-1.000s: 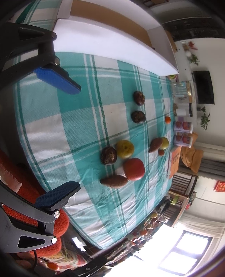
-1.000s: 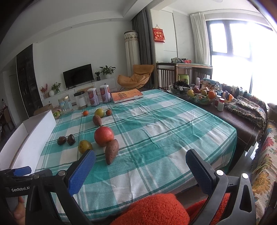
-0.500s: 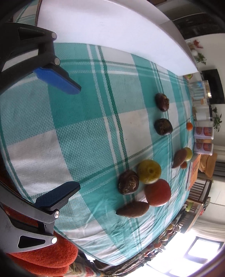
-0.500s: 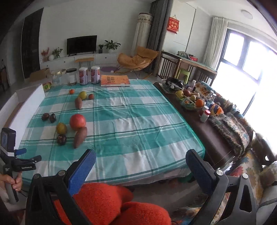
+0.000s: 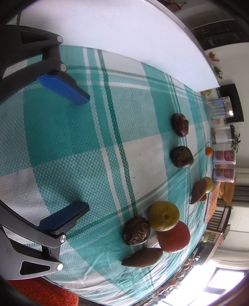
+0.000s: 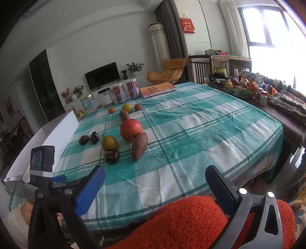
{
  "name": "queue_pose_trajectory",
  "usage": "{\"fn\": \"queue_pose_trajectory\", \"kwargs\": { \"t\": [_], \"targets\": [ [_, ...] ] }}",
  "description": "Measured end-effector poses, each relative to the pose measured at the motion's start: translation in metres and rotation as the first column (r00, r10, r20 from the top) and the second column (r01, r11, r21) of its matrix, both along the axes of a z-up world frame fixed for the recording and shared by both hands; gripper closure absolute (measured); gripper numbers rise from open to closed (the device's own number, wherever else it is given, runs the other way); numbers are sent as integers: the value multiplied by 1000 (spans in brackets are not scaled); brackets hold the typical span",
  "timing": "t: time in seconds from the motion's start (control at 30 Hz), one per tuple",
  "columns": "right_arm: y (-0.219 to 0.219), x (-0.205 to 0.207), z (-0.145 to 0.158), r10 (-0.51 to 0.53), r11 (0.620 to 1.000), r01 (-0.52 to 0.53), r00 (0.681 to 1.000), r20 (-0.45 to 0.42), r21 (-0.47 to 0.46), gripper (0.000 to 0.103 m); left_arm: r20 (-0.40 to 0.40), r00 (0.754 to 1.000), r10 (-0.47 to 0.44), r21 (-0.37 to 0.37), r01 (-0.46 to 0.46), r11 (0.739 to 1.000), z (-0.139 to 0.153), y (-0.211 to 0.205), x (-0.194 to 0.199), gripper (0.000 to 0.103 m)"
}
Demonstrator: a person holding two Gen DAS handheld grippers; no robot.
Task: Organize fruits
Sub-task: 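Reach the left tool to the dark brown mangosteen and close on it, then carry the mangosteen over the white box with the left tool while the right tool grasps the sweet potato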
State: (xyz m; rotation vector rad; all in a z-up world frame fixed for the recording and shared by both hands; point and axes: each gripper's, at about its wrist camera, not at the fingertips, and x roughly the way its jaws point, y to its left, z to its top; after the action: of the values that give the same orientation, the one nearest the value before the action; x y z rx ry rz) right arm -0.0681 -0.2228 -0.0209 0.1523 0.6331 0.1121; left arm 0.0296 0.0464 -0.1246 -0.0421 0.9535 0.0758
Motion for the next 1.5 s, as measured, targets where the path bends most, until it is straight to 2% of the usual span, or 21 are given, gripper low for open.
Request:
{"fn": "queue_pose_trajectory", "kwargs": {
  "t": [0.1,0.2,0.27,0.4,0.5,0.63,0.7,0.8,0.83,0.87,0.9,0.93,1.03,1.23,1.4,1.47,1.5],
  "targets": [
    [7,1,-8,26,1000,-26,1000,-9,-7,0,8,1000,-25,-2,25,1000,0,2,2,0],
    [12,0,-11,47,999,-47,999,-13,-19,0,-27,999,-36,-19,35,999,3,5,8,1],
    [14,-2,-11,54,998,-54,999,1,-34,0,-38,999,-33,-82,29,996,9,12,18,2],
    [17,-4,-13,66,997,-66,998,7,-45,0,11,999,-51,-232,52,971,31,22,35,3],
    [16,-2,-15,66,997,-66,998,1,-38,0,53,989,-136,-285,146,947,46,7,46,3],
    [16,-1,-15,65,997,-65,998,1,-33,0,69,958,-279,-247,287,926,47,-38,54,4],
    [16,-1,-15,65,997,-65,998,3,-33,0,63,952,-298,-200,305,931,41,-56,61,4],
    [14,-2,-15,62,998,-62,998,6,-28,0,26,957,-290,-173,290,941,28,-72,73,5],
    [13,-2,-15,60,998,-60,998,6,-25,0,23,957,-289,-159,288,944,25,-76,73,8],
    [11,-2,-15,59,998,-58,998,5,-21,0,20,957,-289,-135,289,948,22,-79,74,16],
    [10,-2,-16,56,998,-56,998,3,-16,0,7,957,-290,-110,289,951,19,-82,74,52],
    [8,-1,-16,52,999,-52,999,-1,-8,0,-14,955,-297,-104,294,950,15,-84,75,53],
    [3,3,-18,43,999,-43,999,-23,24,0,1,957,-291,-112,289,951,15,-78,68,54],
    [-15,37,-20,60,990,-40,987,-146,138,0,29,961,-274,-167,275,947,33,-39,35,54],
    [-7,120,-32,127,978,-59,931,-343,202,0,62,972,-229,-215,237,947,55,-1,9,54],
    [6,153,-39,138,982,-76,912,-385,173,9,88,974,-210,-233,225,946,68,12,-1,54],
    [13,167,-43,143,984,-84,902,-406,159,19,101,974,-201,-241,220,945,75,18,-6,54]
  ]
}}
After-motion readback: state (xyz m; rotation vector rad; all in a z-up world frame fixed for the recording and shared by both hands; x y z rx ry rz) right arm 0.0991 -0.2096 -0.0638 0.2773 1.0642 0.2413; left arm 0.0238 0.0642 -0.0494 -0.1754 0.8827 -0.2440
